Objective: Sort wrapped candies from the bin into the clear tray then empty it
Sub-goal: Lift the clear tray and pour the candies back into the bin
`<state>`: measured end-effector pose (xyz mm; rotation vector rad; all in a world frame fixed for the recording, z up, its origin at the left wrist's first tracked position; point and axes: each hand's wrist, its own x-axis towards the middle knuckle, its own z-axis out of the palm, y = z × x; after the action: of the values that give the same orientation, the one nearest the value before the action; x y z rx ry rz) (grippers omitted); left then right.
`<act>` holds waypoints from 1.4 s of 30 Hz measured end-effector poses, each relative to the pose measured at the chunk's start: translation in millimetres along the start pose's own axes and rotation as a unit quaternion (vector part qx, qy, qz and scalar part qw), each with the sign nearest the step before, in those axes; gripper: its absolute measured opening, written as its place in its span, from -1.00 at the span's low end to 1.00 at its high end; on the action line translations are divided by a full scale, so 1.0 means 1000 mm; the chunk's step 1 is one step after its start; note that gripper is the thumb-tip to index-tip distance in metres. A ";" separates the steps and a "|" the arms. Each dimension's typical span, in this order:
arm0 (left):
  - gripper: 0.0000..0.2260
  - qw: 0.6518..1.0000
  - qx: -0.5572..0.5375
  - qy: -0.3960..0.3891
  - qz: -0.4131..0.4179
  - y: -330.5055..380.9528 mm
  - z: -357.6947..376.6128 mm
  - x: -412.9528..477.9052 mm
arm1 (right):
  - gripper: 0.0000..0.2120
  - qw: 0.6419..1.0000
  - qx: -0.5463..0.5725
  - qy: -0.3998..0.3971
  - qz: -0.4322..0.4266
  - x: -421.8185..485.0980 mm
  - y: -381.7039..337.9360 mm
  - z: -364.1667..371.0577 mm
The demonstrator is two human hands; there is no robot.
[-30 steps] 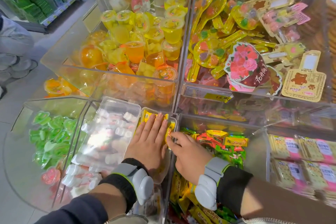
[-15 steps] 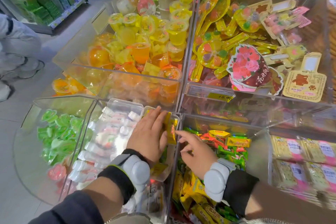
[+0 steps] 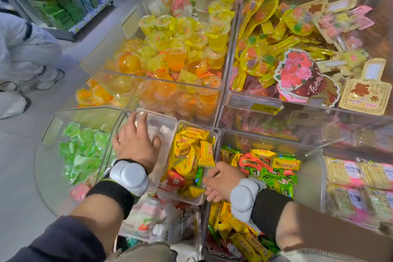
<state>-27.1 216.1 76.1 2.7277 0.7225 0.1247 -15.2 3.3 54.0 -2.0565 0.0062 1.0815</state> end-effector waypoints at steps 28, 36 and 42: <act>-0.42 0.984 -0.140 0.106 -0.027 0.034 -0.037 -0.016 | -0.88 0.984 0.048 0.140 -0.102 -0.045 0.017 -0.036; -0.46 0.983 -0.168 0.078 -0.002 0.079 -0.016 -0.041 | -0.89 0.978 0.043 0.184 -0.092 -0.063 0.064 -0.068; -0.48 0.986 -0.165 0.021 0.022 0.105 0.011 -0.059 | -0.82 0.979 0.026 0.194 -0.056 -0.067 0.104 -0.086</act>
<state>-27.5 97.4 99.4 2.4299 0.5918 0.2869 -34.0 -145.5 61.1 -2.1620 0.1135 0.5931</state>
